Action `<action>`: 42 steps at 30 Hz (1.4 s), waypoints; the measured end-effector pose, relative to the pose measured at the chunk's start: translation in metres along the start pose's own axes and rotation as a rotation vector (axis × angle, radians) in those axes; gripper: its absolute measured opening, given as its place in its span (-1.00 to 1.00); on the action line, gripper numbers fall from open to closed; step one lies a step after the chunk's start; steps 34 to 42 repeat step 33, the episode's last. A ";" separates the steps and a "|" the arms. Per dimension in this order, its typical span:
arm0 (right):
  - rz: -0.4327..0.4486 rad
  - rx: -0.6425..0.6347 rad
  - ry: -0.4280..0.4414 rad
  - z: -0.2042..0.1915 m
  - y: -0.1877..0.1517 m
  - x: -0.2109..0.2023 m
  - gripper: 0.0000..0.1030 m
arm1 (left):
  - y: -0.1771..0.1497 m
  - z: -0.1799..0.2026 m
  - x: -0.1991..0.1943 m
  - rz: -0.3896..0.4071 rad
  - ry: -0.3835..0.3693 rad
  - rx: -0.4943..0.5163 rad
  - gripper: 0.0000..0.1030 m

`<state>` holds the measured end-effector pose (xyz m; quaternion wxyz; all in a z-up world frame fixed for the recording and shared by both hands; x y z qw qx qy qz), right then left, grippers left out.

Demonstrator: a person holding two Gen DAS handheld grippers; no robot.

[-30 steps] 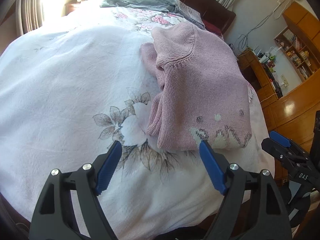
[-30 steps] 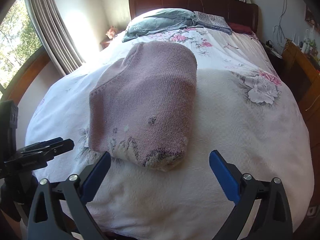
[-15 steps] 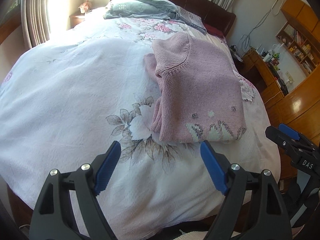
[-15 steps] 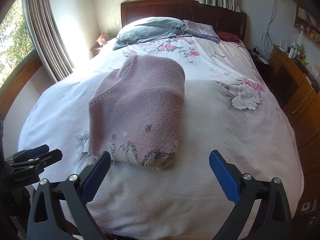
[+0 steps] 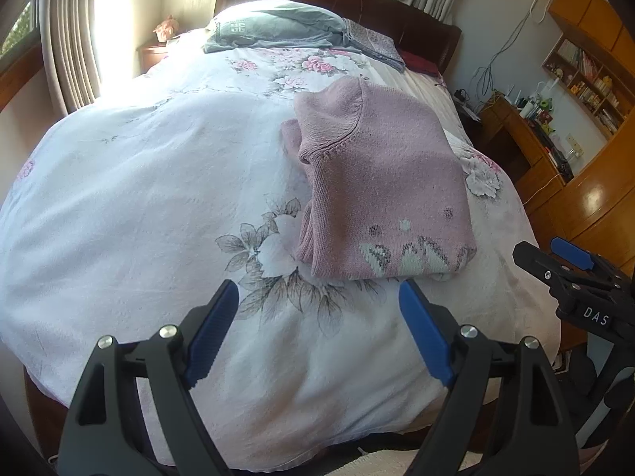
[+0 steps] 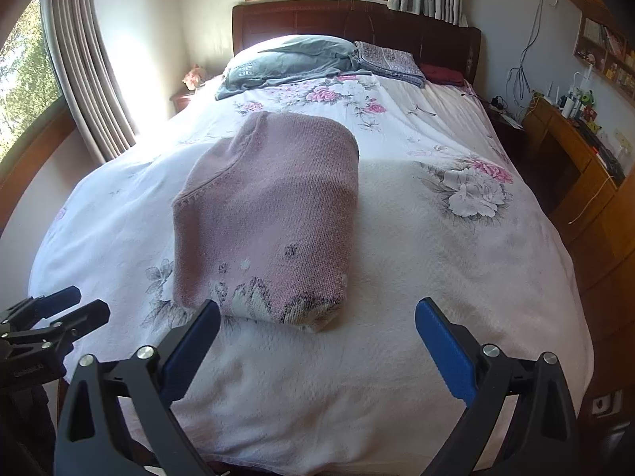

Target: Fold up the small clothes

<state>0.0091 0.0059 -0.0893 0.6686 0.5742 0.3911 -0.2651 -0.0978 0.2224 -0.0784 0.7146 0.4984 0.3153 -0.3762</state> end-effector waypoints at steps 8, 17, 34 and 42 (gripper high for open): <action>-0.007 0.007 0.003 0.001 -0.004 0.002 0.92 | -0.002 0.001 0.003 -0.013 0.004 0.006 0.60; 0.002 0.004 -0.017 0.003 -0.004 0.004 0.92 | -0.002 0.003 0.002 -0.010 0.007 0.008 0.66; -0.026 0.019 -0.054 0.012 -0.006 0.010 0.92 | -0.002 0.006 0.006 -0.022 0.005 0.009 0.66; -0.026 0.019 -0.054 0.012 -0.006 0.010 0.92 | -0.002 0.006 0.006 -0.022 0.005 0.009 0.66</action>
Point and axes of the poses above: each gripper's, at about its wrist camera, not at the fingertips, and x roughly the way its jaws point, z to its right, y to its top, the point moved 9 cm from there along x, roughly the way its jaws point, and after that the axes turned 2 degrees about -y, right-handed, at the moved point
